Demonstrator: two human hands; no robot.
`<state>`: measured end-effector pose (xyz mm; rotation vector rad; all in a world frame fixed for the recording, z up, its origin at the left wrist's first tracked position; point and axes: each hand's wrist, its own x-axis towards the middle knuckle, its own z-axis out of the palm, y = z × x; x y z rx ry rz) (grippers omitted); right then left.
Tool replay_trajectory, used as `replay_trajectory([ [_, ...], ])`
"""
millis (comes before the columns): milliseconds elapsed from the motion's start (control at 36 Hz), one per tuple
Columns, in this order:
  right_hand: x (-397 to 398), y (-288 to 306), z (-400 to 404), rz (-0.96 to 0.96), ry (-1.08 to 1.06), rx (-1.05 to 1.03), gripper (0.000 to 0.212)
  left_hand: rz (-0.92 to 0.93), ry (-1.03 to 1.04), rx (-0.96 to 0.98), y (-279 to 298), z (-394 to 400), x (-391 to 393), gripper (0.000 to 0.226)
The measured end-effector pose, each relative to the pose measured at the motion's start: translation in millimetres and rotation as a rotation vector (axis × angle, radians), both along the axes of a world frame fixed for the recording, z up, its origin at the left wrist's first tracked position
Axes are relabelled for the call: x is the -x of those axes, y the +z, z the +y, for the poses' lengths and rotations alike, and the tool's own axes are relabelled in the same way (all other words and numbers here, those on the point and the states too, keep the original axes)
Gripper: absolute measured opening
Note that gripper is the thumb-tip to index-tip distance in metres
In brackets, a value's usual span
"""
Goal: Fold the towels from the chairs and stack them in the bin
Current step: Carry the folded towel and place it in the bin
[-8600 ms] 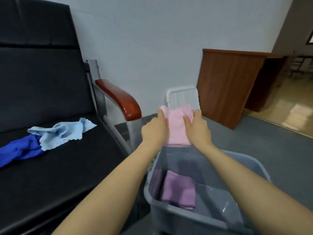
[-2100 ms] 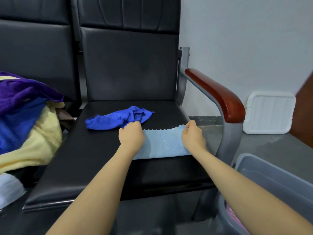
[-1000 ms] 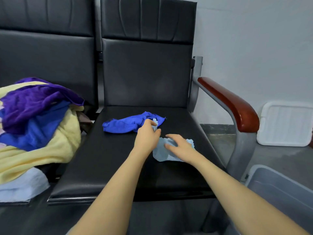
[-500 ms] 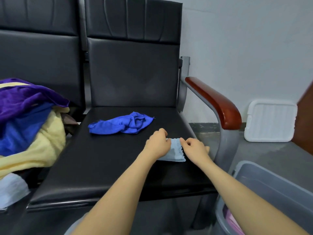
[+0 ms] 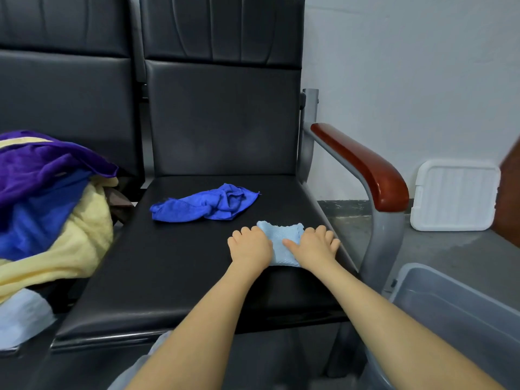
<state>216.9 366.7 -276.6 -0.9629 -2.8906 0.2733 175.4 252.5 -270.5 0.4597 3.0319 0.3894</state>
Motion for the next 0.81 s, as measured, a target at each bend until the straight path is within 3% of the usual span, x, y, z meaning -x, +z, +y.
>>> replay_trajectory([
  [111, -2, 2, -8, 0.032, 0.103, -0.022, 0.041, 0.063, -0.052, -0.005, 4, -3, -2, 0.028],
  [222, -13, 8, -13, 0.207, 0.155, 0.002, 0.025, 0.086, -0.053, -0.103, 12, -5, -9, 0.029],
  [528, -58, 60, 6, 0.586, 0.154, 0.027, 0.030, 0.426, -0.125, -0.267, 64, 14, -45, 0.032],
  [667, -101, 76, 36, 0.760, 0.110, 0.008, 0.027, 0.470, -0.227, -0.355, 87, 48, -78, 0.027],
  [806, -146, 74, 85, 0.805, -0.021, 0.013, 0.026, 0.464, -0.376, -0.431, 86, 103, -113, 0.027],
])
